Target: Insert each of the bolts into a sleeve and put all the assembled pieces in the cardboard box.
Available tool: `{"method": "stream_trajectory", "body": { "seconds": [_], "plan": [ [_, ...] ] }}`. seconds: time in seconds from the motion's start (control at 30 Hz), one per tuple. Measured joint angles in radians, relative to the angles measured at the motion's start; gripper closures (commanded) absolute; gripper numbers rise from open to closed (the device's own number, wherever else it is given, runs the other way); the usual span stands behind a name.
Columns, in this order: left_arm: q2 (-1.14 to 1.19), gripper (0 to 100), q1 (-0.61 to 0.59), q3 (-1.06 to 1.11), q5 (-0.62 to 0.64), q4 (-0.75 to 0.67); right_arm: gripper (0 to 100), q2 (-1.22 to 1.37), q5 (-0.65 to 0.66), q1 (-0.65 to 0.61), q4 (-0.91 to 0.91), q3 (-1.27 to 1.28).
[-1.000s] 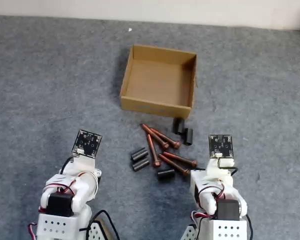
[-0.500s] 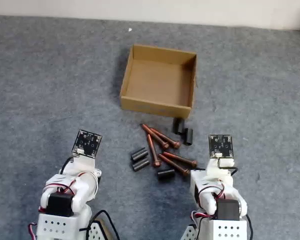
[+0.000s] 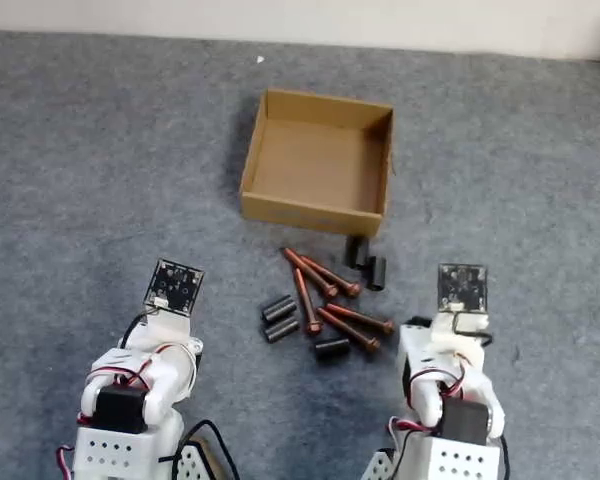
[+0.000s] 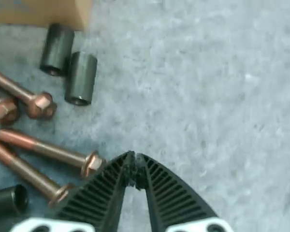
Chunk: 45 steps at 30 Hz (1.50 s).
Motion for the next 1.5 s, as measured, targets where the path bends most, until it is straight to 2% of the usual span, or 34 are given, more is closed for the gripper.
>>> {"method": "stream_trajectory", "body": {
  "seconds": [0.2,0.43,0.73,0.97,1.37,1.5],
  "plan": [
    [0.0,99,0.0,0.0,0.0,0.0,94.3,0.026,0.023,-0.163,0.08,-0.213],
    [0.0,99,0.0,0.0,0.0,0.0,83.2,0.405,-0.061,-0.204,0.064,-0.4],
    [0.0,99,0.0,0.0,0.0,0.0,83.2,1.042,-0.123,-0.213,-0.095,-0.663],
    [0.0,99,0.0,0.0,0.0,0.0,83.2,1.399,-0.13,-0.276,-0.21,-0.766],
    [0.0,99,0.0,0.0,0.0,0.0,83.7,1.763,-0.13,-0.281,-0.267,-0.965],
    [0.0,99,0.0,0.0,0.0,0.0,92.2,1.849,-0.13,-0.279,-0.27,-1.017]
  ]
}}
